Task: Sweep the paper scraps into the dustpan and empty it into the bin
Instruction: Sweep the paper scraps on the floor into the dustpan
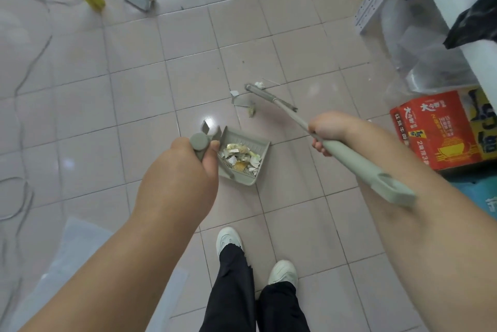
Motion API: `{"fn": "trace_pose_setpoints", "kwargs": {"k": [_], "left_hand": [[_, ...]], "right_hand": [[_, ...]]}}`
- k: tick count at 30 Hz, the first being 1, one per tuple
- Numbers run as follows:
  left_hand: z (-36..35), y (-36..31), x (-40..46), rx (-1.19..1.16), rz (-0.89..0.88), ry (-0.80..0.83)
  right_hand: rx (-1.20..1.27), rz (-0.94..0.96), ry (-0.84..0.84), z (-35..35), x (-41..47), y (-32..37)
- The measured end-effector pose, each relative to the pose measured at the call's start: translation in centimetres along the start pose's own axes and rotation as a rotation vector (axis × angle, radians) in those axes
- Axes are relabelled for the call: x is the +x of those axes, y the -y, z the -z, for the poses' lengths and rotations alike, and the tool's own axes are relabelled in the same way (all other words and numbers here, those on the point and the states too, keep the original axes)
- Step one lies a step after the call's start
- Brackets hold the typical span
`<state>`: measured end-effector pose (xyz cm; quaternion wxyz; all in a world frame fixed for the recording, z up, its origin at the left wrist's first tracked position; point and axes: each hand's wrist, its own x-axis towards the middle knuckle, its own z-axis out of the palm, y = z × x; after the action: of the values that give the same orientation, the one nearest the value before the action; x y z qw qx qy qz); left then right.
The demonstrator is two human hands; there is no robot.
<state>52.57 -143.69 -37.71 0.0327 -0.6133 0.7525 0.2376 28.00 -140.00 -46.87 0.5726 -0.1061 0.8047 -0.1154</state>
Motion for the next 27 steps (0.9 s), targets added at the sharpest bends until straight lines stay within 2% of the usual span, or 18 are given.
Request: {"fn": "trace_pose_setpoints", "kwargs": {"k": [6,10,19,27], "left_hand": [[0.4,2.0,2.5,-0.009,0.027,-0.054],[1.4,2.7,4.8,-0.031,0.05,-0.047],[3.2,4.3,6.9,-0.026,0.066,-0.035],[3.6,4.7,7.3,-0.04,0.136,-0.048]], "right_hand": [[-0.16,-0.031,0.054,-4.9,3.5,3.3],[-0.167,-0.061,0.095,-6.7,2.2,2.9],[-0.042,-0.016,0.0,-2.8,-4.0,1.4],[0.077,-0.04,-0.101,0.2,2.5,7.0]]}}
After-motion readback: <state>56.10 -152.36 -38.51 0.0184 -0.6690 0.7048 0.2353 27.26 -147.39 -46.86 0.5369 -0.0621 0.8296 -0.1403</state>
